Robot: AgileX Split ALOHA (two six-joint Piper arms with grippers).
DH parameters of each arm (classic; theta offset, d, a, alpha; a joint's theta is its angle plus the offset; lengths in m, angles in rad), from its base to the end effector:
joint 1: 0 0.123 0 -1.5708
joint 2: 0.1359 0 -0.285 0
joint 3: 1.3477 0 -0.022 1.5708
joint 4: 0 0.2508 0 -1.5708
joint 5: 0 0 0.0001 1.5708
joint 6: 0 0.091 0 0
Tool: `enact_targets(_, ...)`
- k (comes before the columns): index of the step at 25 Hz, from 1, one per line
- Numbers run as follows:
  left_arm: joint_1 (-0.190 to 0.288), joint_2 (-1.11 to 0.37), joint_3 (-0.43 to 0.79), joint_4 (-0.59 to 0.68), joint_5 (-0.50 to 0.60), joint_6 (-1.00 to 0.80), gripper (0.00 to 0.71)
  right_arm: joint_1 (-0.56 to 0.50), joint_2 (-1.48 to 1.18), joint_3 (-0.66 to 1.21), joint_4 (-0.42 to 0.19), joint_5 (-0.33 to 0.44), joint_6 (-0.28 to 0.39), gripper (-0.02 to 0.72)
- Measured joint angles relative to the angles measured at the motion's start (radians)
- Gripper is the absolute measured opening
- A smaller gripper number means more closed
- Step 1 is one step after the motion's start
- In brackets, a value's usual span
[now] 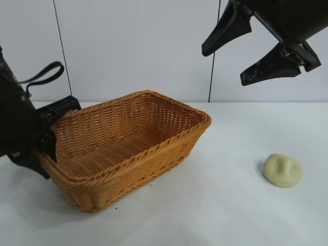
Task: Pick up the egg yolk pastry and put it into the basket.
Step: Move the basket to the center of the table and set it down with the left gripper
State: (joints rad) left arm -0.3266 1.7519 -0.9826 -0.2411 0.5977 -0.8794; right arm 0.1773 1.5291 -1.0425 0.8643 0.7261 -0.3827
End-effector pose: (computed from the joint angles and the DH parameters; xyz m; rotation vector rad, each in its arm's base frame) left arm 0.3033 -0.1157 0.1667 -1.0613 2.7666 -0.4466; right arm 0.3007 0.1006 0.2669 -0.0280 2.5215 0.8729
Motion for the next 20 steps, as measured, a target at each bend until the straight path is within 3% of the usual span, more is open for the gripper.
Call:
enact_targets(7, 0.056, 0.014, -0.147, -0.062, 0.138, 0.347, 0.083, 0.0, 0.0, 0.0, -0.008, 0.006, 0.0, 0.596)
enact_targets(13, 0.058, 0.123, -0.274, -0.062, 0.286, 0.584, 0.083, 0.0, 0.0, 0.0, -0.012, 0.012, 0.0, 0.596)
enact_targets(20, 0.058, 0.183, -0.335, -0.06, 0.307, 0.669, 0.082, 0.0, 0.0, 0.0, -0.013, 0.016, 0.0, 0.596)
